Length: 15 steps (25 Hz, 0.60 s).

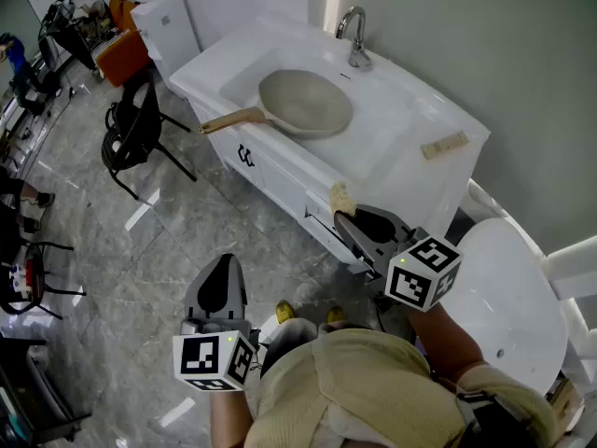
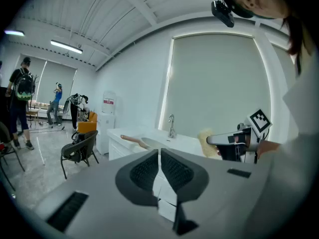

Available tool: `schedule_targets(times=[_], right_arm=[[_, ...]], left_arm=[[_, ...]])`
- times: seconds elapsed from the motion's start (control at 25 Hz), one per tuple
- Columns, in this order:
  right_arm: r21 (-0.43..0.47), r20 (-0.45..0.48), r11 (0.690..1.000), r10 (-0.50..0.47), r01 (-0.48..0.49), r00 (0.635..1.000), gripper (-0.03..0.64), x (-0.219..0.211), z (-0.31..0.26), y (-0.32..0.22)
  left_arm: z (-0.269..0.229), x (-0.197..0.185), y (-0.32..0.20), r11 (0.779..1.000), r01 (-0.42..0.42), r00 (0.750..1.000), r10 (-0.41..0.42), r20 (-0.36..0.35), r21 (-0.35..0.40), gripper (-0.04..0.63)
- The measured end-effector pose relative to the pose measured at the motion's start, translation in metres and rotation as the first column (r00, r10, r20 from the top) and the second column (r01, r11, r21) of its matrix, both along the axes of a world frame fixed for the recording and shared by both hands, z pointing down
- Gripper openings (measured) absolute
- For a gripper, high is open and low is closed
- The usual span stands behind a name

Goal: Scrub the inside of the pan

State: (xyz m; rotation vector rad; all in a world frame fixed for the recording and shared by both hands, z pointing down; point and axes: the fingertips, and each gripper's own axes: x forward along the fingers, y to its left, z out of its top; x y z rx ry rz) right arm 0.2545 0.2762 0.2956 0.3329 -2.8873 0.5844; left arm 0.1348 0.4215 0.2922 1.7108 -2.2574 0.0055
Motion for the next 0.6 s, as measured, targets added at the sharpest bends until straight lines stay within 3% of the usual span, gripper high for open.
schedule_targets(times=[0.36, 0.6], right_arm=[[-0.035, 0.002, 0.999, 0.008, -0.008, 1.000, 0.074, -0.044, 0.003, 0.002], [-0.012, -0.002, 1.000, 0.029, -0.029, 1.000, 0.074, -0.082, 0.002, 0.006]], left_arm=[[0.008, -0.037, 0.000, 0.999, -0.046, 0.998, 0.046, -0.033, 0.001, 0.064], [0.013, -0.067, 0.003, 0.996, -0.093, 0.994, 0.092, -0.062, -0.001, 0.064]])
